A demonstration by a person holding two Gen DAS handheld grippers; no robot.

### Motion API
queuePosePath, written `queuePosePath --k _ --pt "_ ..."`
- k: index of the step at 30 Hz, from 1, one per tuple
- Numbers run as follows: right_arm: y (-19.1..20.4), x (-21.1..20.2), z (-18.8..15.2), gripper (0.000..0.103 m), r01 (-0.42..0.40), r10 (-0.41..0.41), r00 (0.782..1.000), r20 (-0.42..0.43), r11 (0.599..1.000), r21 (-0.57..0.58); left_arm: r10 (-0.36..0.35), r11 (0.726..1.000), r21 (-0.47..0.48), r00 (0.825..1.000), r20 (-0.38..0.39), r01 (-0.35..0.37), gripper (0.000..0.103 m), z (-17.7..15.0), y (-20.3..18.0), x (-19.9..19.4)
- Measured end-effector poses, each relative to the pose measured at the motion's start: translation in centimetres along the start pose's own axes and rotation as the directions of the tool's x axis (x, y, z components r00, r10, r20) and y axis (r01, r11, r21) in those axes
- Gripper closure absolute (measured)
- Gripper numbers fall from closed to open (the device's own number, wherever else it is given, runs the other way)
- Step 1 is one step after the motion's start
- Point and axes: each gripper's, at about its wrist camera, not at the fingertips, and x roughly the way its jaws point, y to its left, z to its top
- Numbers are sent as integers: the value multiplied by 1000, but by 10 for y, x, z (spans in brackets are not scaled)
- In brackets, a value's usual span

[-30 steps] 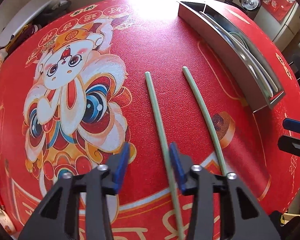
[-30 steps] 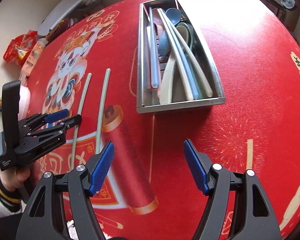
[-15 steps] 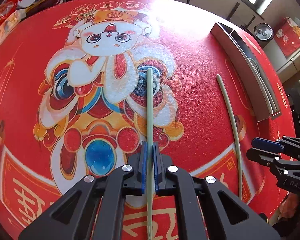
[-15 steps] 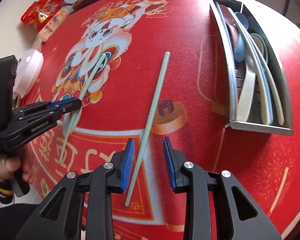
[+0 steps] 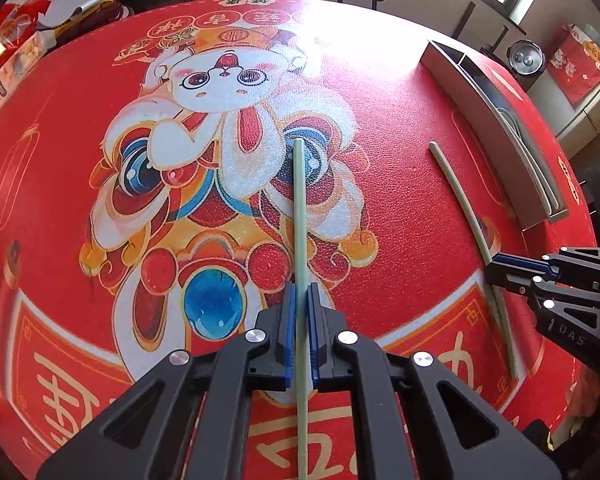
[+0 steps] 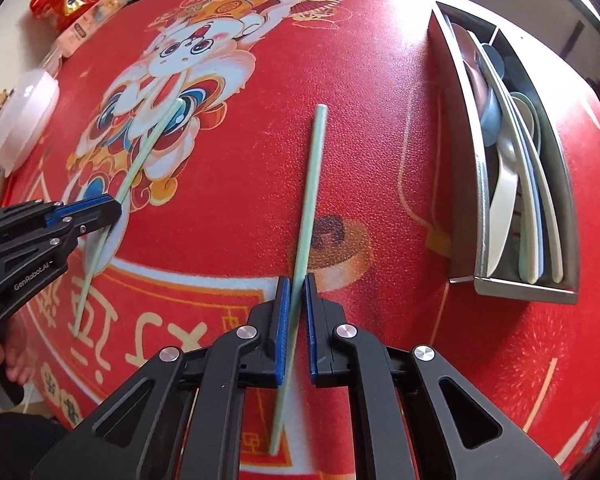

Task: Organize utensils
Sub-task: 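Grasp a green chopstick with the left tool while the right grasps the other, then lift both green chopsticks and carry them toward the caddy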

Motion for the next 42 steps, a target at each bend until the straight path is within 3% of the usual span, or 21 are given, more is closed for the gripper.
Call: queuePosePath --k 9,19,21,23,29,42 --pt "-20 -4 -11 97 0 0 1000 5 998 68 -32 999 -27 999 14 33 96 -1 5 0" --pt "-16 -1 -4 97 20 -21 1000 20 998 51 11 1000 3 999 30 -12 96 -1 -4 0" --pt "-18 -1 -3 97 2 -3 1000 18 998 58 12 1000 26 1000 16 -12 96 1 -6 0" --pt "-24 -2 -3 97 -72 70 997 26 994 85 -41 999 -12 999 2 41 97 4 2 1" --pt "-25 -21 -4 97 -117 110 990 84 990 84 -97 991 -88 995 9 98 97 12 14 -11" --pt "-21 -6 -3 94 -68 65 997 45 996 63 -89 992 -95 996 -8 88 97 11 12 -9"
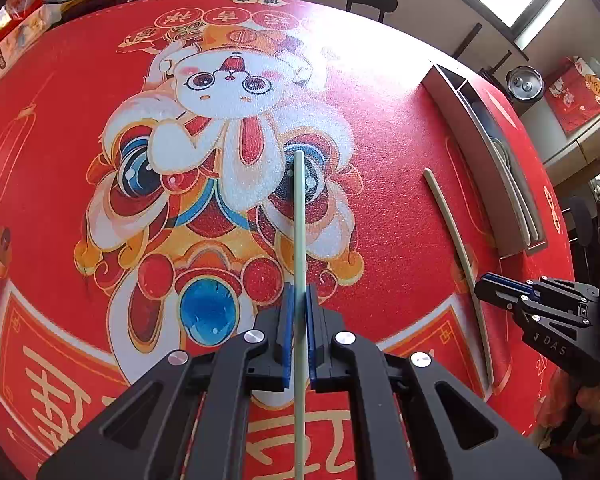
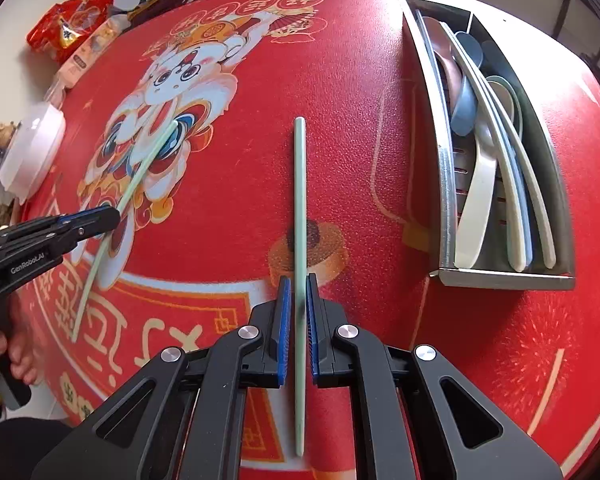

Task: Organize utensils
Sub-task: 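Lift both green chopsticks and carry them toward the caddy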

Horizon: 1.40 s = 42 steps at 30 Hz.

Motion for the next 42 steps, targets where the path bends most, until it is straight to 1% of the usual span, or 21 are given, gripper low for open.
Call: queuePosePath --k 1,3,5,10,14,18,19,20,21,22,24,25,27,29,32,34,36,39,42 --pt "0 2 1 94 15 -15 1000 -7 1000 -5 -1 1000 -2 1000 -2 1 97 0 0 1" --pt "1 5 2 94 12 -12 1000 -15 1000 -5 1 1000 -5 1000 -5 -1 97 -2 1 2" --pt "2 7 2 93 31 -31 999 -25 999 -16 0 1000 -10 1000 -14 0 97 -3 2 5" --pt "6 9 4 92 50 -51 998 -22 998 -43 0 1000 -17 1000 -21 -1 97 -7 4 8" --pt "14 12 8 90 88 -90 996 -18 993 -84 8 1000 -6 1000 -23 -8 97 -6 2 9" --pt "15 13 12 86 83 -85 996 -30 994 -74 24 1000 12 999 -25 -24 97 -6 -2 10" --pt "16 14 13 81 80 -82 996 -33 994 -76 27 1000 17 999 -24 -27 96 -5 -3 11" --pt "18 14 13 69 67 -71 997 -38 994 -85 30 999 20 999 -24 -30 96 -4 -5 13" --pt "22 15 13 63 53 -57 997 -44 993 -103 33 999 25 999 -22 -33 96 -4 -6 13" --pt "28 17 13 58 59 -66 997 -48 989 -135 38 999 31 999 -21 -38 96 -4 -7 14" --pt "39 19 12 57 113 -122 992 -42 977 -181 50 998 45 999 -19 -49 96 -4 -11 15" --pt "38 19 13 57 108 -117 992 -44 981 -160 55 997 51 998 -19 -54 96 -4 -12 15" --pt "32 17 15 60 81 -87 995 -45 989 -124 58 997 57 998 -18 -56 96 -3 -14 16" --pt "27 15 15 74 79 -84 995 -45 990 -113 53 997 55 998 -16 -52 96 -2 -13 17" --pt "18 13 15 86 79 -83 995 -48 993 -88 53 997 54 999 -14 -52 96 -3 -14 17" --pt "14 12 15 89 80 -85 995 -49 993 -87 54 997 55 998 -13 -54 96 -3 -14 17" --pt "15 11 12 96 85 -90 995 -46 991 -104 59 997 59 998 -11 -58 96 -3 -14 17" --pt "17 11 9 97 84 -89 995 -40 991 -107 62 996 63 998 -6 -62 96 -4 -14 16" --pt "13 9 7 97 58 -61 997 -39 995 -80 73 994 76 997 1 -73 96 -6 -16 16"
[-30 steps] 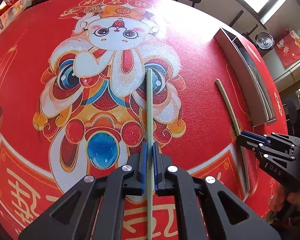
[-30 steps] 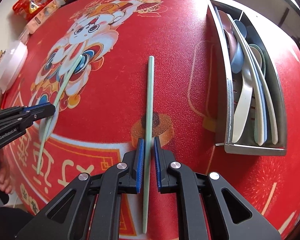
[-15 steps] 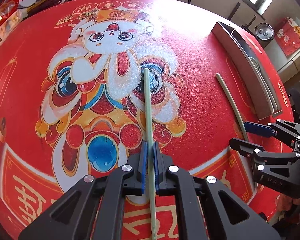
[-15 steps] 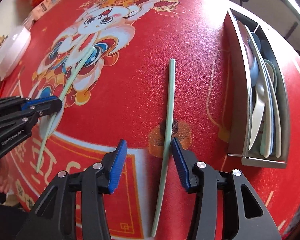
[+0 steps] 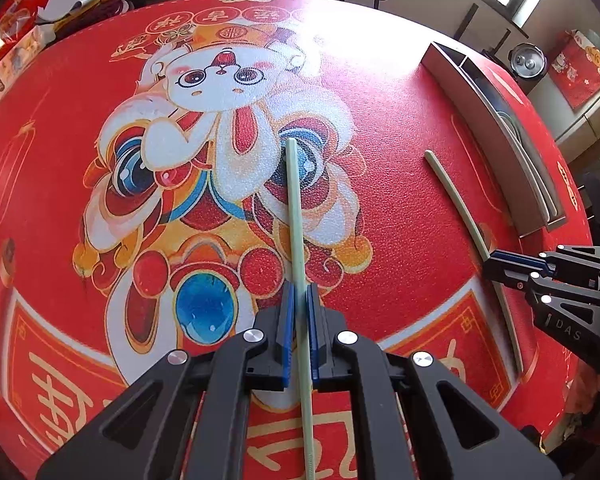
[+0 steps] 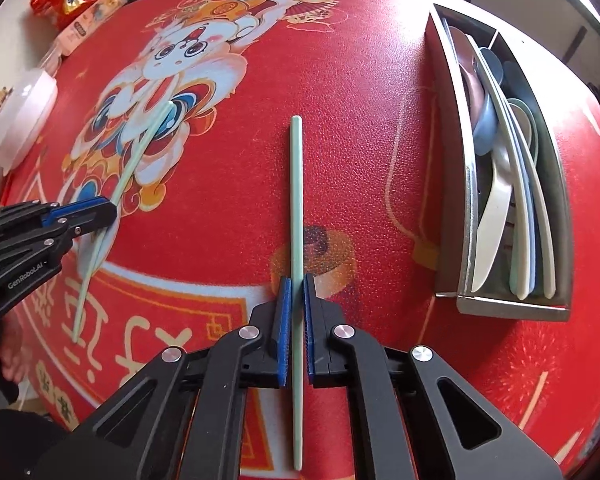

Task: Organize utensils
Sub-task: 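Lift both green chopsticks and carry them toward the caddy, then lower both green chopsticks into the caddy and open both tools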

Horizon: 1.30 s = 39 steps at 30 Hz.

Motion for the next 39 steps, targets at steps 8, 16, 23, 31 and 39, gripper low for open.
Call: queuePosePath --k 8,16,23,31,39 --pt "-18 -25 -7 97 -94 89 994 63 991 93 -84 994 -71 996 -12 83 97 1 17 -5" --pt "-34 -45 -6 97 -138 121 986 115 979 152 -144 983 -106 989 40 148 97 15 18 -31" --pt "-58 -64 3 97 -132 102 981 163 973 187 -193 975 -95 979 67 199 97 52 -10 -35" --pt "-118 -79 39 97 -72 29 981 191 973 221 -288 952 -73 952 103 296 97 124 -85 -17" --pt "-162 -67 83 97 -50 4 981 193 971 232 -346 924 -137 933 98 357 97 181 -147 16"
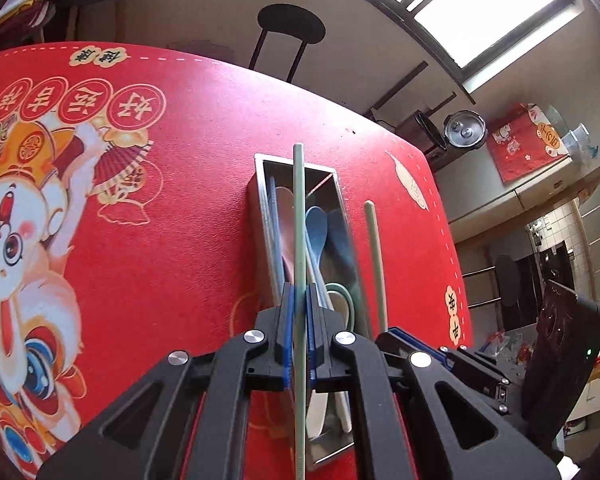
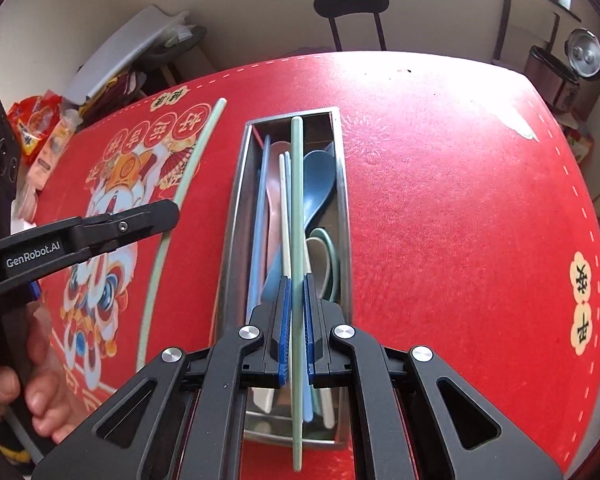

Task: Organize utensils
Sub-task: 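Lower both green chopsticks into the caddy and open both tools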

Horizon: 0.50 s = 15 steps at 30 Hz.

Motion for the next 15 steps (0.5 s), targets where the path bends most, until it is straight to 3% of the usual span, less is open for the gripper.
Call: queuePosePath --k 9,15 --pt "-6 23 15 97 -4 4 1000 -28 1000 -17 27 997 -65 999 -40 -29 97 11 -9 40" --pt "-5 32 17 96 8 -9 999 -42 1000 -18 61 996 -60 995 -84 -66 97 7 -5 53"
